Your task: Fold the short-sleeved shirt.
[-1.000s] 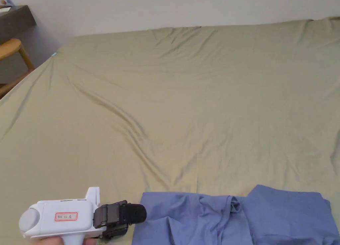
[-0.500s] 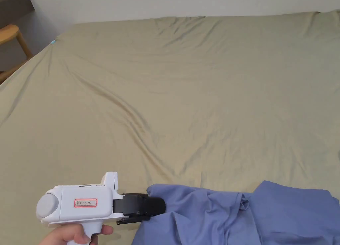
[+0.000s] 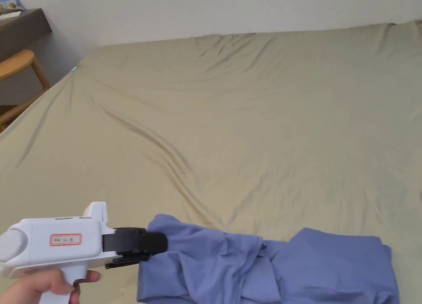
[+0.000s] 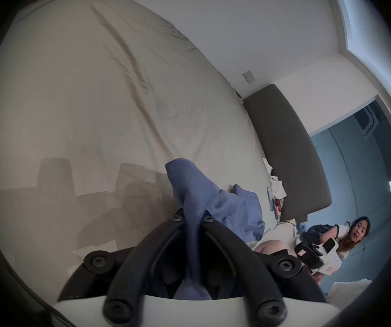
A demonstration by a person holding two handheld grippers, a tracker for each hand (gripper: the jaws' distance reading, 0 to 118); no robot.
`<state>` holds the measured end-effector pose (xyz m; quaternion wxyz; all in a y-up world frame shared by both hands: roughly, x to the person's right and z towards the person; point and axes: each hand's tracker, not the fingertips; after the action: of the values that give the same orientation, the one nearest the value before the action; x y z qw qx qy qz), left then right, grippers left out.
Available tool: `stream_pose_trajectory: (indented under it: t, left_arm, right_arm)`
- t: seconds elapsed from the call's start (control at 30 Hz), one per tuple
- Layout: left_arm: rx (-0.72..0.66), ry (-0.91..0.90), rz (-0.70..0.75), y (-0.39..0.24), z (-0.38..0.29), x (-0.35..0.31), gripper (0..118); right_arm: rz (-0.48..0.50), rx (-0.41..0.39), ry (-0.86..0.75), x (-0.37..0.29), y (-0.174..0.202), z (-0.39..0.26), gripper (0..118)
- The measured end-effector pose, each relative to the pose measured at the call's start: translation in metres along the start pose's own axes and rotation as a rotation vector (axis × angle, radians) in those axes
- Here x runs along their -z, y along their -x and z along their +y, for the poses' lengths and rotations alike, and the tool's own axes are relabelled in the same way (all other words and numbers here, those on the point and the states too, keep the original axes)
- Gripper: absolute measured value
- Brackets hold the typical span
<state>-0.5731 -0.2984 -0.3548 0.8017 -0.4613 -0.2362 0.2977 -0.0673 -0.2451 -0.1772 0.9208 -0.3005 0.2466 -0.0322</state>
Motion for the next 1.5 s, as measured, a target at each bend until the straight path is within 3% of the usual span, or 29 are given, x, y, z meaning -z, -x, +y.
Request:
stream_pose_trajectory:
  t: [0.2,0.3,0.43,0.6,0.8,1.03,1.1,1.17,1.2,1.23,1.33,1.37,1.4,1.43,1.47,1.5]
  left_arm:
    - [-0.081,0.012,0.169,0.008,0.015,-0.047,7]
    - [-0.066,0.053,0.283,-0.017,0.016,-0.051,7]
    - [-0.027,0.076,0.292,-0.07,0.016,-0.029,7]
    - [0.043,0.104,0.252,-0.141,0.01,0.026,7]
    - [0.14,0.261,0.203,-0.198,-0.011,0.125,7]
    - [0.19,0.328,0.345,-0.215,-0.032,0.236,9]
    - [0.168,0.379,0.326,-0.219,-0.039,0.254,24]
    - [0.178,0.376,0.248,-0.231,-0.045,0.253,73]
    - [0.188,0.393,0.213,-0.24,-0.045,0.248,86]
    - [0.214,0.385,0.177,-0.248,-0.044,0.235,91]
    - [0.278,0.215,0.101,-0.259,-0.034,0.173,83]
    - [0.275,0.147,0.087,-0.255,-0.035,0.152,74]
    - [0.278,0.091,0.137,-0.251,-0.034,0.136,53]
    - [0.298,0.057,0.225,-0.246,-0.035,0.126,18]
    - [0.327,0.017,0.315,-0.24,-0.038,0.125,1]
    - [0.34,-0.019,0.405,-0.232,-0.044,0.127,1]
  right_arm:
    - [0.004,0.004,-0.012,-0.007,-0.002,-0.001,2]
    - [0.005,0.014,-0.01,-0.007,-0.004,-0.003,2]
    - [0.009,0.034,-0.015,-0.007,-0.006,-0.004,2]
    - [0.024,0.032,-0.043,-0.019,-0.008,-0.006,2]
    - [-0.005,0.056,-0.078,-0.034,-0.021,-0.007,2]
    - [-0.049,0.058,-0.102,-0.056,-0.043,-0.022,2]
    - [-0.064,0.07,-0.101,-0.061,-0.048,-0.026,2]
    - [-0.074,0.082,-0.099,-0.065,-0.055,-0.032,2]
    - [-0.076,0.086,-0.099,-0.067,-0.058,-0.034,2]
    - [-0.079,0.09,-0.099,-0.068,-0.06,-0.035,2]
    - [-0.083,0.094,-0.104,-0.071,-0.066,-0.038,2]
    - [-0.084,0.098,-0.109,-0.072,-0.067,-0.038,2]
    - [-0.083,0.108,-0.112,-0.072,-0.07,-0.039,2]
    - [-0.08,0.115,-0.116,-0.072,-0.072,-0.04,2]
    - [-0.076,0.118,-0.119,-0.072,-0.073,-0.04,2]
    - [-0.074,0.119,-0.121,-0.071,-0.074,-0.041,2]
